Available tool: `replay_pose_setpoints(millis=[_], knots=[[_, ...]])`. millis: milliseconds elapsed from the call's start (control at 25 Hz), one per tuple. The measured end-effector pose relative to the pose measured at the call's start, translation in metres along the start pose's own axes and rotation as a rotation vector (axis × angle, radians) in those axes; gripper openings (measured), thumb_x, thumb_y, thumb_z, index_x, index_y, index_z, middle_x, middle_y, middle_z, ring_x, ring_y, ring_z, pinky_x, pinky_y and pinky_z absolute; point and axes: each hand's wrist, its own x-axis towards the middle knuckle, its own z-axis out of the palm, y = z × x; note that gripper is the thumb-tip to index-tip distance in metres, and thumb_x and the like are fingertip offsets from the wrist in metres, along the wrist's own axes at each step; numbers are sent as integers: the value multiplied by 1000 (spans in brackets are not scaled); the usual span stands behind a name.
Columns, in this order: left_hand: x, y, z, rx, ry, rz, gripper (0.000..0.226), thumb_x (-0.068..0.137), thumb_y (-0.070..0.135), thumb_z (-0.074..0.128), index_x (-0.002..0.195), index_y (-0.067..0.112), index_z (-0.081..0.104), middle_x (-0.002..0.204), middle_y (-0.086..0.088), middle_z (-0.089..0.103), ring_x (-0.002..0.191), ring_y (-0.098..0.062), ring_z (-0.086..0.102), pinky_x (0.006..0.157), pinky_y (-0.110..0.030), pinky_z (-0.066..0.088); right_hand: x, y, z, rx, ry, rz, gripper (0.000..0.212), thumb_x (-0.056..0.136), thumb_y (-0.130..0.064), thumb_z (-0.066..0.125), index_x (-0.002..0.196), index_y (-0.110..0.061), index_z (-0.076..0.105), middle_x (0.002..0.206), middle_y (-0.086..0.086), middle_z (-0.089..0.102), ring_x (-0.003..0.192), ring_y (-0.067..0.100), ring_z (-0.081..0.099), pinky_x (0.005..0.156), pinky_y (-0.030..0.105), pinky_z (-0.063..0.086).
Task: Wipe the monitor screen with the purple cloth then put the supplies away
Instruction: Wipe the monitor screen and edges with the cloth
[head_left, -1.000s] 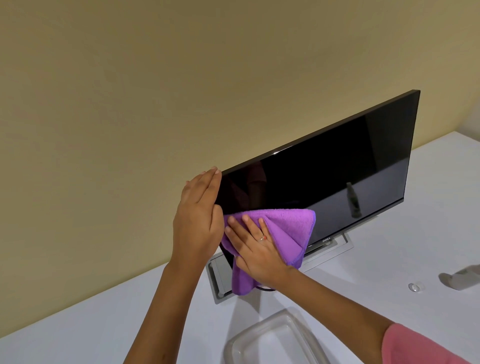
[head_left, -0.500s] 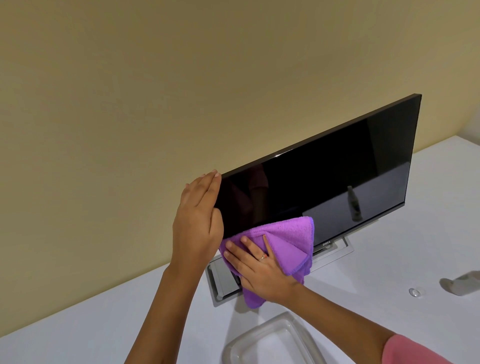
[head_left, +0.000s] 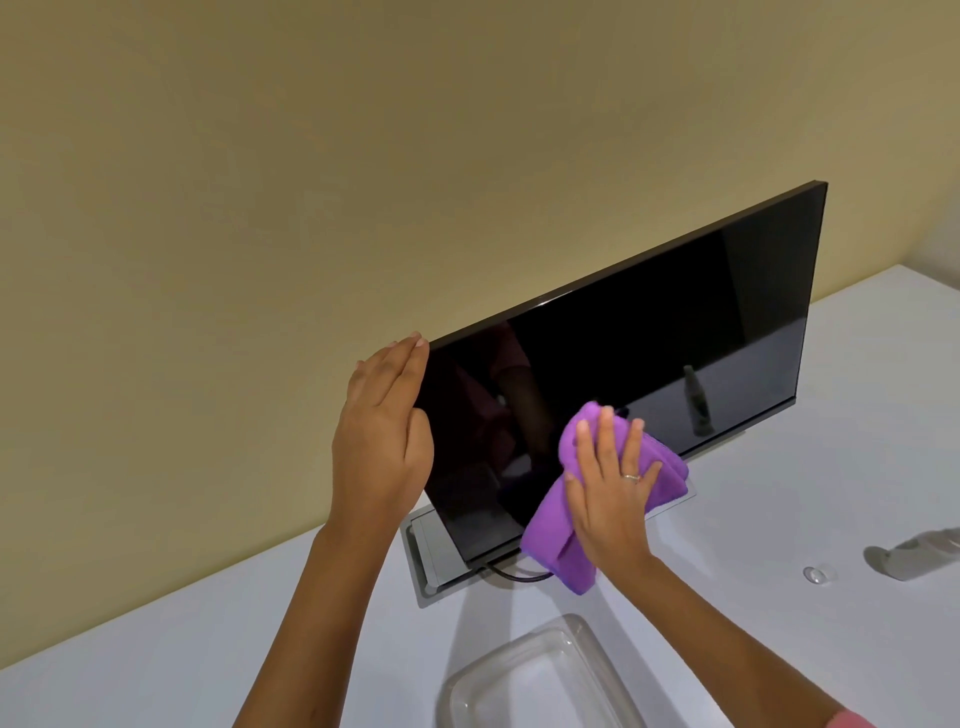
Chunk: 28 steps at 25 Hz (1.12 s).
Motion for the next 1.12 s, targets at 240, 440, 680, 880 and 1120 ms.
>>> replay_pose_setpoints(millis=[240,440,680,880,1120], knots=[[-1,2,-1,5,-5,-15,63,76,-3,32,136,8,49,141,-5,49,132,-13,35,118,-34,18,22,-33,-6,347,161,200,53,99,-46,5,147,-37,-16,156,-11,-18,146,24,-11,109,69,12],[0,3,-2,33,-25,-13,62,77,-2,32,136,7,48,141,-7,49,132,-18,37,117,-39,23,-1,-61,18,64,137,-226,57,101,-38,9,152,-17,-4,160,6,-13,146,34,-5,113,58,6],[2,7,-3,85,-27,-39,63,76,-1,33,137,9,47,139,-7,51,129,-13,35,115,-34,24,-6,-22,22,32,165,-260,60,99,-31,20,151,-16,-5,160,8,-4,146,32,5,115,49,9],[6,15,-1,185,-47,-42,64,72,-1,35,135,7,46,135,-10,52,125,-24,41,115,-44,25,37,12,-7,386,215,294,57,100,-21,30,148,-17,-1,157,6,4,145,30,8,114,59,18],[11,37,7,387,-78,-50,64,67,2,38,131,1,47,131,-19,54,121,-39,47,110,-58,23,86,20,-42,680,344,401,59,100,-28,25,149,-34,-7,160,-9,-5,147,17,-9,115,60,-1]])
